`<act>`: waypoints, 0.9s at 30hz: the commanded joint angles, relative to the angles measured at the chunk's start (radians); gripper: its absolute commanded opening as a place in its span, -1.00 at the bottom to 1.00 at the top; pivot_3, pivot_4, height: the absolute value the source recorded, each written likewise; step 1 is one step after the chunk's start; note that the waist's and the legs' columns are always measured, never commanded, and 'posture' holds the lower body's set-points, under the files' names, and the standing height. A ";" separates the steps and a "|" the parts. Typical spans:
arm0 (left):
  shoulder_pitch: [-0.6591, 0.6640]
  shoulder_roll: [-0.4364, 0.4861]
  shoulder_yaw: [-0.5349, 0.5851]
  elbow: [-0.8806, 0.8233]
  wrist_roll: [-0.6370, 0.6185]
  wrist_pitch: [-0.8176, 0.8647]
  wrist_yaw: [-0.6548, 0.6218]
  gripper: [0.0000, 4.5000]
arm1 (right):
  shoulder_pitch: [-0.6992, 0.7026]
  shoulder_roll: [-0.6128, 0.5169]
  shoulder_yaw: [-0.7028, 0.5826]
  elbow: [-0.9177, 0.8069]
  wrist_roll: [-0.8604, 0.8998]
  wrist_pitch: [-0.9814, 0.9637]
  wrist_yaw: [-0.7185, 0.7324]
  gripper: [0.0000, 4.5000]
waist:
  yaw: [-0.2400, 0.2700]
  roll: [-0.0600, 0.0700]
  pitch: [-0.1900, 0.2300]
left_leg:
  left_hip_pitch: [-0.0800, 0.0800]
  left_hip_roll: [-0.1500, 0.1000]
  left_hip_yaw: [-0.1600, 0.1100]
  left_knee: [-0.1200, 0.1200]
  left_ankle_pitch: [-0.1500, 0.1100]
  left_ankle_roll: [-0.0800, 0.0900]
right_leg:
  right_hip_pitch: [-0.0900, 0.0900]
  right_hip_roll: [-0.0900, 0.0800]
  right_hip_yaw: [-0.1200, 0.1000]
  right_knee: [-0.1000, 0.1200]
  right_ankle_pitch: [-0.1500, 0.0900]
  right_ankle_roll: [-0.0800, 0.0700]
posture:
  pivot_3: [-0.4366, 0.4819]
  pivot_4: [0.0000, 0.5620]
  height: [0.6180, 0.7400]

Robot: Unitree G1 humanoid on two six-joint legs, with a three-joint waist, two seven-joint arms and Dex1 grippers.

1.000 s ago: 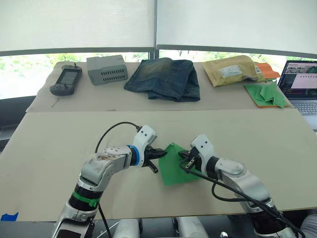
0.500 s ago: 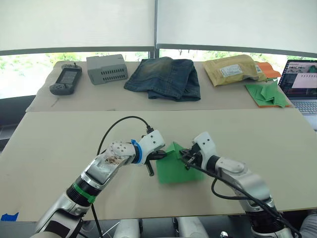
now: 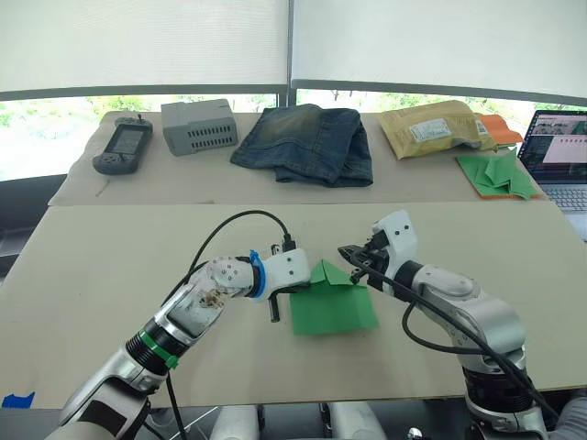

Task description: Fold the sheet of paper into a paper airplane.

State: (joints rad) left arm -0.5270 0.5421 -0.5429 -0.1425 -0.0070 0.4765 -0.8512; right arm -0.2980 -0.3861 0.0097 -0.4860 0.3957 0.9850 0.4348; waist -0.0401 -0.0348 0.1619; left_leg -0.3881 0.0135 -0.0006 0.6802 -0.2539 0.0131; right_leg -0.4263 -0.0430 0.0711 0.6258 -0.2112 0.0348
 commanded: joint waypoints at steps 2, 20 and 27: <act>-0.008 -0.018 -0.014 0.010 0.039 -0.006 -0.016 -0.99 | 0.011 -0.017 0.010 -0.004 0.005 -0.038 0.020 -1.00 | 0.000 0.000 0.000 | 0.000 0.000 0.000 0.000 0.000 0.000 | 0.000 0.000 0.000 0.000 0.000 0.000 | -0.05 -0.47 0.81; 0.012 -0.052 0.002 0.001 0.091 0.022 -0.015 -0.99 | -0.143 -0.132 0.264 0.345 -0.153 -0.246 0.269 -1.00 | 0.002 0.000 0.000 | 0.000 -0.001 0.000 0.000 0.000 0.000 | 0.000 -0.001 0.000 0.000 0.000 0.000 | -0.05 -0.47 0.81; 0.031 -0.070 0.030 -0.023 0.063 0.068 -0.019 -0.88 | -0.099 -0.124 0.270 0.371 -0.173 -0.282 0.270 -1.00 | 0.001 0.000 0.000 | 0.003 0.000 0.000 0.000 0.000 0.000 | 0.003 0.000 0.000 0.001 0.000 0.000 | -0.05 -0.47 0.81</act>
State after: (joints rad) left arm -0.5066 0.4773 -0.5275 -0.1479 0.0694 0.5152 -0.8666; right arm -0.4134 -0.5081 0.2737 -0.1248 0.2372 0.7106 0.6978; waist -0.0391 -0.0345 0.1621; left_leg -0.3852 0.0133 -0.0005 0.6804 -0.2538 0.0132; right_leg -0.4236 -0.0432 0.0710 0.6263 -0.2112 0.0350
